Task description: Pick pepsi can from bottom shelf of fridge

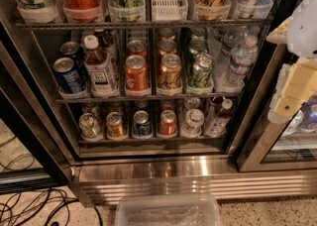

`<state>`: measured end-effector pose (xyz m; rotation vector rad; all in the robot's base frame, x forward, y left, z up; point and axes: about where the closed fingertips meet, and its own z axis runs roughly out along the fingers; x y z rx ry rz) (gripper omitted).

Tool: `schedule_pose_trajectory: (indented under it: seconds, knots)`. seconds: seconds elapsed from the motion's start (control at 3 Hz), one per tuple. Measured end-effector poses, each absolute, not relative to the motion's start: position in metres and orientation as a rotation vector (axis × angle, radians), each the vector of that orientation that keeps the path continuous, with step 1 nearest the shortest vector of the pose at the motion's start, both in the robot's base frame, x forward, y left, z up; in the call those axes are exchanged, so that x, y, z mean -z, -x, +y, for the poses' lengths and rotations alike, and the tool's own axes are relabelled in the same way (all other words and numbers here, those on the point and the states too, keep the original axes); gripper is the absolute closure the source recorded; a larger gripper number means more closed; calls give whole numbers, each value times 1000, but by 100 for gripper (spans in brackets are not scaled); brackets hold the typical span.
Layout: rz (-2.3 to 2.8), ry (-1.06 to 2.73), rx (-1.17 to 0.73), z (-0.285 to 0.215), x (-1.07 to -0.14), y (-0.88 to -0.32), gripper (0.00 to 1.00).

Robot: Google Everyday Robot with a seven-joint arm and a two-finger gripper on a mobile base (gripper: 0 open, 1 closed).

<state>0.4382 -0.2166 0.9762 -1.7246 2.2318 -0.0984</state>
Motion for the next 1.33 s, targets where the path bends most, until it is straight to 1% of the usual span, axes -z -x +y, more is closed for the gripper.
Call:
schedule_pose_trajectory:
  seconds: [0.67, 1.33]
  knots:
    - [2224, 1718, 121, -213, -964, -438, 0]
    - [2177, 1731, -39, -178, -843, -431, 0]
